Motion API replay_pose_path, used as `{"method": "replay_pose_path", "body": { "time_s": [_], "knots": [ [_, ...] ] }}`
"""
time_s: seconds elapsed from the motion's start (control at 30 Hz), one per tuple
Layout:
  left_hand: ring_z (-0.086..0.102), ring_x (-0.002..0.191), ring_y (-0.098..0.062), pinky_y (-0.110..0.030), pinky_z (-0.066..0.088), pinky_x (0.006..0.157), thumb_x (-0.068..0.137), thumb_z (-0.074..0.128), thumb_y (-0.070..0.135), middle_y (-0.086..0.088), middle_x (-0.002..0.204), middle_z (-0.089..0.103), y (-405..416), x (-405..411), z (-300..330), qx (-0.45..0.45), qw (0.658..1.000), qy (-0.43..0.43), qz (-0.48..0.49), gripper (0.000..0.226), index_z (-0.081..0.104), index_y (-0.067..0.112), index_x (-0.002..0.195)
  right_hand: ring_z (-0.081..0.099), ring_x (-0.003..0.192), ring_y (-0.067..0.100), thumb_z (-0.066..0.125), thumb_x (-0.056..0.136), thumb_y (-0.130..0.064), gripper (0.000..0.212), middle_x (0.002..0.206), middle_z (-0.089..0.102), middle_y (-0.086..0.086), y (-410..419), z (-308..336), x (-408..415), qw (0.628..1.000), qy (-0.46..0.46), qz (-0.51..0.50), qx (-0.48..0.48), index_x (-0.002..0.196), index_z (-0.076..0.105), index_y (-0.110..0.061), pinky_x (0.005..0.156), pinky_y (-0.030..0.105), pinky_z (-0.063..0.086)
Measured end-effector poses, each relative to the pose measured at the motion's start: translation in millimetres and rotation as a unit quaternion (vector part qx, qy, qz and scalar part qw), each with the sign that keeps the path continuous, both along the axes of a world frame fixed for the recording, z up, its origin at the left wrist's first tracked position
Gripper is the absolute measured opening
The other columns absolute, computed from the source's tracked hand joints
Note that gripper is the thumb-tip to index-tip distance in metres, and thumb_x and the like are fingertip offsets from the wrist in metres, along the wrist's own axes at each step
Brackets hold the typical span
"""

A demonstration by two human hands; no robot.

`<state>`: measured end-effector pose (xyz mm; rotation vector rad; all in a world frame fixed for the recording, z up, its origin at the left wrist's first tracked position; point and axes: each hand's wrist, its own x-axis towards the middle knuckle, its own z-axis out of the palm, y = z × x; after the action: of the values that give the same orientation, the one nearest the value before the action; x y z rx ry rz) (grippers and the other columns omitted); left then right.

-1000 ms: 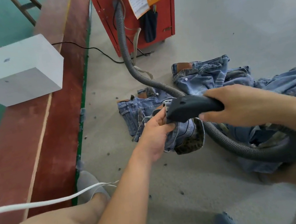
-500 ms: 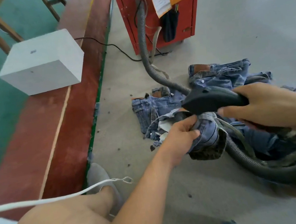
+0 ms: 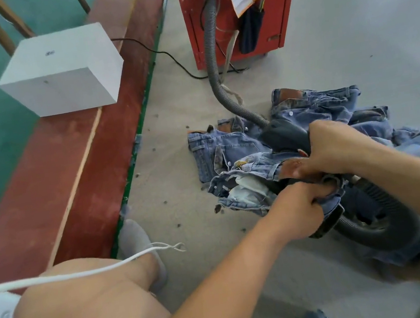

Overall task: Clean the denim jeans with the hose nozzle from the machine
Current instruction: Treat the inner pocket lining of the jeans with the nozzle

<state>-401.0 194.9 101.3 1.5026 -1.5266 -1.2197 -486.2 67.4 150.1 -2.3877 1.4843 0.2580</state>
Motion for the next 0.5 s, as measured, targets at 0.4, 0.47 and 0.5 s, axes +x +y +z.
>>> {"method": "replay_pose_path", "body": {
  "time_s": [0.4, 0.47, 0.5],
  "knots": [
    [0.058, 0.107, -0.044, -0.044, 0.052, 0.086, 0.08, 0.04, 0.018, -0.022, 0.111, 0.07, 10, 3, -6, -0.058, 0.992, -0.111, -0.013, 0.056, 0.072, 0.017, 0.126, 0.053, 0.062, 0.017, 0.087, 0.075, -0.04, 0.051, 0.07, 0.058, 0.006, 12, -13, -20, 0.999, 0.024, -0.009, -0.026, 0.081, 0.044, -0.014, 0.046, 0.031, 0.033],
    [0.061, 0.11, -0.038, -0.038, 0.052, 0.088, 0.084, 0.043, 0.014, -0.016, 0.114, 0.073, 12, 3, -9, -0.035, 0.996, -0.079, 0.011, 0.055, 0.07, 0.021, 0.131, 0.053, 0.062, 0.02, 0.084, 0.078, -0.036, 0.046, 0.07, 0.057, 0.007, 10, -14, -20, 0.998, -0.01, -0.048, -0.039, 0.082, 0.044, -0.013, 0.047, 0.031, 0.032],
    [0.063, 0.113, -0.033, -0.034, 0.052, 0.091, 0.086, 0.043, 0.014, -0.01, 0.118, 0.074, 12, 3, -11, -0.008, 0.998, -0.054, 0.033, 0.055, 0.069, 0.023, 0.134, 0.055, 0.06, 0.022, 0.082, 0.08, -0.035, 0.043, 0.068, 0.058, 0.008, 8, -12, -21, 0.996, -0.035, -0.069, -0.044, 0.082, 0.046, -0.013, 0.047, 0.03, 0.032]
  ]
}}
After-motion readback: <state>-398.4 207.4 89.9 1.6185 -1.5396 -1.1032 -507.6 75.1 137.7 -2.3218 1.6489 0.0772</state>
